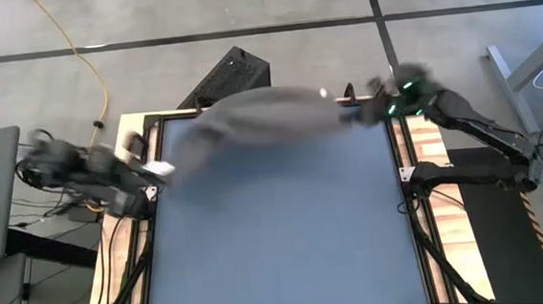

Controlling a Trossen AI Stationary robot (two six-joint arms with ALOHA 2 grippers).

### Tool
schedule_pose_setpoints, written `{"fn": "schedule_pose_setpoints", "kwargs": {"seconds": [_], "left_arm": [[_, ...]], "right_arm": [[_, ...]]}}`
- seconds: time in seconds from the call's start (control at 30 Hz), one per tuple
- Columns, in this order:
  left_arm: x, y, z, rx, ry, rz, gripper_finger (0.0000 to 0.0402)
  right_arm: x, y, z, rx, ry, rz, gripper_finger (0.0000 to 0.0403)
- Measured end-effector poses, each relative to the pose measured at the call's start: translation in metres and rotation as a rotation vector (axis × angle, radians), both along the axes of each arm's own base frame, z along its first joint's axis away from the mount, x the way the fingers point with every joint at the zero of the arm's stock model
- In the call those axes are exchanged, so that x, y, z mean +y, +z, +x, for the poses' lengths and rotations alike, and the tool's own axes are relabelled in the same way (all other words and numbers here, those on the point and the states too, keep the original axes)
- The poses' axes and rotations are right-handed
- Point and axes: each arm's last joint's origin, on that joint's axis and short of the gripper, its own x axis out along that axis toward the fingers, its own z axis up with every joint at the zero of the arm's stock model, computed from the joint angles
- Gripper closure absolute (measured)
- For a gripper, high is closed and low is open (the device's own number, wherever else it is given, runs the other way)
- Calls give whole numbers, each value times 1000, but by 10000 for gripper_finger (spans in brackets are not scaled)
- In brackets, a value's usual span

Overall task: Roll towel
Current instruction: Roll the grey towel

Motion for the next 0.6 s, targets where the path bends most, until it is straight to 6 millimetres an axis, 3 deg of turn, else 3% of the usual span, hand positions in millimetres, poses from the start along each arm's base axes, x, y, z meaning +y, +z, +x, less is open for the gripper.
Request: {"fn": "schedule_pose_setpoints", "kwargs": {"seconds": [0.13,0.23,0.43,0.6], "left_arm": [[-14,-47,33,232,-98,-106,401],[-21,-80,48,383,-152,-184,401],[-33,-139,63,692,-256,-396,401],[-44,-158,68,781,-347,-474,401]], "right_arm": [[23,-41,-8,536,-121,115,382],[39,-53,-9,753,-152,157,382],[70,-88,7,805,-83,256,382],[92,-122,10,807,-91,342,382]]}}
